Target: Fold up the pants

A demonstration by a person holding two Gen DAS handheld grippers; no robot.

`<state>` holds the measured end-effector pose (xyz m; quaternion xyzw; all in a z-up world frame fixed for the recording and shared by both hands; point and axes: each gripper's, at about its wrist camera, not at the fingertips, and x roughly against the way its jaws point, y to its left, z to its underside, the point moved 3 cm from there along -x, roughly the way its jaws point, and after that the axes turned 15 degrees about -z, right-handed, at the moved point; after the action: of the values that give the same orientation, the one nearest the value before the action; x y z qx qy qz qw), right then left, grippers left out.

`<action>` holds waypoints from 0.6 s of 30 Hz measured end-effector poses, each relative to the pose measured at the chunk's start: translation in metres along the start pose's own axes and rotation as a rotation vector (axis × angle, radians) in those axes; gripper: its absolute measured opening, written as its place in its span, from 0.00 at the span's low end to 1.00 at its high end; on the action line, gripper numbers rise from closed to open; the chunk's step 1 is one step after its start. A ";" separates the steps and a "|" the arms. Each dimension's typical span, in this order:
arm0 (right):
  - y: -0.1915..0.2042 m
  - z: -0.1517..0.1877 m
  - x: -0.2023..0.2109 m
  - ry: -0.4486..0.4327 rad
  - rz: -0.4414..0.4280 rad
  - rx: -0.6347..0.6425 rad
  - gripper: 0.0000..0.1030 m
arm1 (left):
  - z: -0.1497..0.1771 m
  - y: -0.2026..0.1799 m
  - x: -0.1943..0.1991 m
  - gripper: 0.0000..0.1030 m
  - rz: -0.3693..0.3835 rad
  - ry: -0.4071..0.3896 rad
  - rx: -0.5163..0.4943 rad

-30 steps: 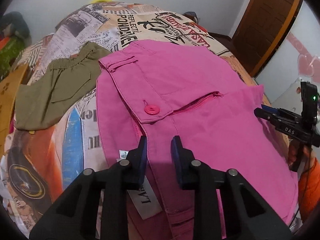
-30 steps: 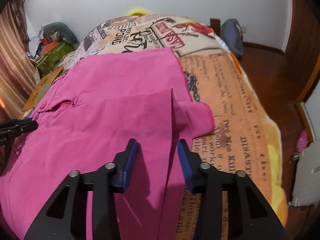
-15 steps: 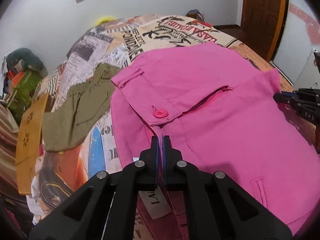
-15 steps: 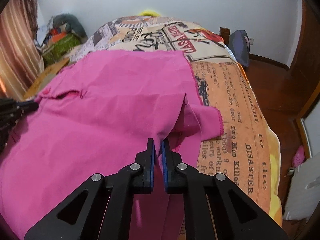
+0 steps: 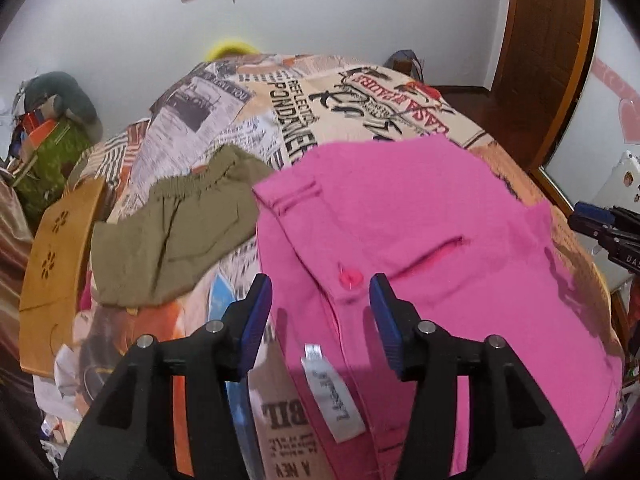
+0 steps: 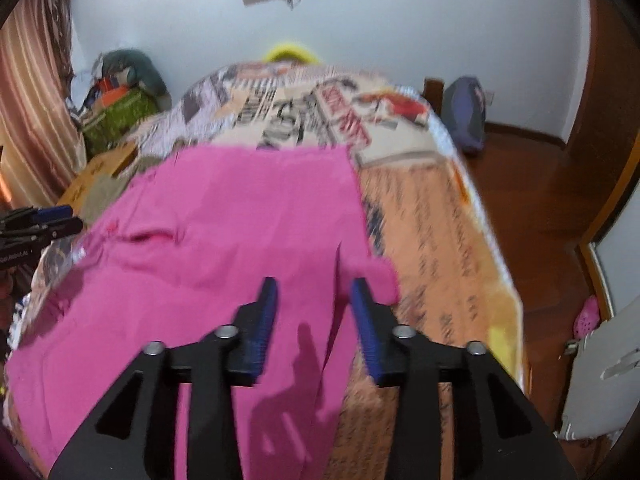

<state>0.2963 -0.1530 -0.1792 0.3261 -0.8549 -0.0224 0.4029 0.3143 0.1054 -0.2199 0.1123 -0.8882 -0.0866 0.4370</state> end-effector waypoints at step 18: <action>-0.061 -0.007 -0.096 0.110 -0.062 -0.141 0.44 | -0.009 -0.012 -0.077 0.48 0.125 0.110 0.036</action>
<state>0.3787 -0.1439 -0.2580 0.3239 -0.8172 -0.0770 0.4706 0.3690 0.1151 -0.2757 0.0691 -0.8695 -0.0367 0.4878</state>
